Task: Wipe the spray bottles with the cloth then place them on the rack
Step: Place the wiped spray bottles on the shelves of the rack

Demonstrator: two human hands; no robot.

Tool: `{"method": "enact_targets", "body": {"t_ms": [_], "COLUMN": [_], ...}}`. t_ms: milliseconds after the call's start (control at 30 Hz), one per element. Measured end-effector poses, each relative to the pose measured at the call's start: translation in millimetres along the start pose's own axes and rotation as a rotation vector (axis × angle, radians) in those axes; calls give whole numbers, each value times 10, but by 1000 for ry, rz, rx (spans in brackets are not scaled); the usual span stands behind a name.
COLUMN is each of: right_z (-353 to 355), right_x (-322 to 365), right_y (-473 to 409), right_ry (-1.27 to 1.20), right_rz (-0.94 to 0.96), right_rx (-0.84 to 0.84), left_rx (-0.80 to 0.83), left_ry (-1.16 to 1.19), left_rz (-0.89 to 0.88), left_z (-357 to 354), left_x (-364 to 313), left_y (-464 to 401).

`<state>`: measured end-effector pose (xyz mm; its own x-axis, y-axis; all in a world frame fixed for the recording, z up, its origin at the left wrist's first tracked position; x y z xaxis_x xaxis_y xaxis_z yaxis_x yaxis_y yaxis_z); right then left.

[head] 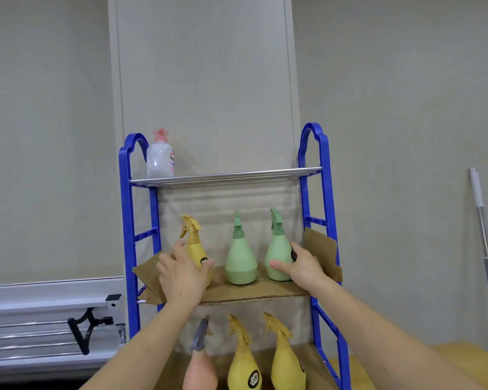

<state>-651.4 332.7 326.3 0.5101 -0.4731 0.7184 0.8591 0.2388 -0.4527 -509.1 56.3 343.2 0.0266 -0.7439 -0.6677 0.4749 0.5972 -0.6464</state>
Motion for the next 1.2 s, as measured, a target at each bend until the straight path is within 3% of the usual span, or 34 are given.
{"method": "enact_targets", "body": {"t_ms": [100, 533, 833, 1200], "right_z": [-5, -21, -30, -33], "right_x": [-7, -3, -30, -8], "right_y": [-9, -9, -35, -21], "right_ry": [-3, -9, 0, -7], "right_rz": [-8, -7, -12, -16], "right_rx": [4, 11, 22, 34], "left_rx": [97, 375, 247, 220], "left_ry": [-28, 33, -3, -36], "left_rz": [88, 23, -29, -77], "left_z": [-120, -262, -221, -246], "left_x": [190, 315, 260, 209], "left_y": [-22, -329, -302, -272]}}
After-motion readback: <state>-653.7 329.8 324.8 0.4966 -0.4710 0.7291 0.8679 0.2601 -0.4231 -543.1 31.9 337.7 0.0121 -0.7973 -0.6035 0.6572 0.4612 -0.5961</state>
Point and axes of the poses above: each hand's wrist, its own y-axis away from the middle knuckle, its own z-axis out of the back of the hand, x = y × z, the point moved 8 cm from there along -y, towards the middle knuckle, and after that the axes turned 9 degrees about y, right-handed, at the moved point
